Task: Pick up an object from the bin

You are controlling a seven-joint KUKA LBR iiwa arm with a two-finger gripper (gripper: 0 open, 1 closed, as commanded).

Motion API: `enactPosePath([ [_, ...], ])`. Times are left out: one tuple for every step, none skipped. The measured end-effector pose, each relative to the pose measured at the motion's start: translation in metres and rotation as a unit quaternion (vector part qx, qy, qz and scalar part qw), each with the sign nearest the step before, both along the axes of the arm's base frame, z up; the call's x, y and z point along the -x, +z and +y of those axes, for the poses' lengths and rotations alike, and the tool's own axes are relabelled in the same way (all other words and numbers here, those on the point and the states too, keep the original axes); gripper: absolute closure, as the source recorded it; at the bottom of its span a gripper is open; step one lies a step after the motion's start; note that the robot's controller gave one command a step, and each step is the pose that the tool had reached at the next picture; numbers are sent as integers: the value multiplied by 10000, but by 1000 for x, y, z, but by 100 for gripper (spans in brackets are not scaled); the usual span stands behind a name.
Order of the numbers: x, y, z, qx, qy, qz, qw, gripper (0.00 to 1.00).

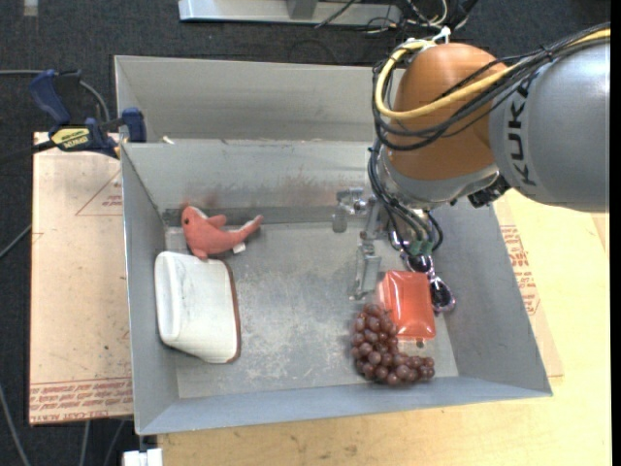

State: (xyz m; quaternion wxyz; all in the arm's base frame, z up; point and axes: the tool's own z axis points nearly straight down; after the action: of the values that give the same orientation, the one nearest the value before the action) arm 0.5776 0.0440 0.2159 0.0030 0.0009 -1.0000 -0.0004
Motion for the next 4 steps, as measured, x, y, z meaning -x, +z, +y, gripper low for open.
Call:
enactPosePath([
  [-1,5,0,-2,-5,-37,10000,0],
  [35,-11,-27,-11,282,-45,9996,0],
  [53,-59,-53,-2,626,-53,9980,0],
  [54,-77,-58,-8,720,-17,9974,0],
])
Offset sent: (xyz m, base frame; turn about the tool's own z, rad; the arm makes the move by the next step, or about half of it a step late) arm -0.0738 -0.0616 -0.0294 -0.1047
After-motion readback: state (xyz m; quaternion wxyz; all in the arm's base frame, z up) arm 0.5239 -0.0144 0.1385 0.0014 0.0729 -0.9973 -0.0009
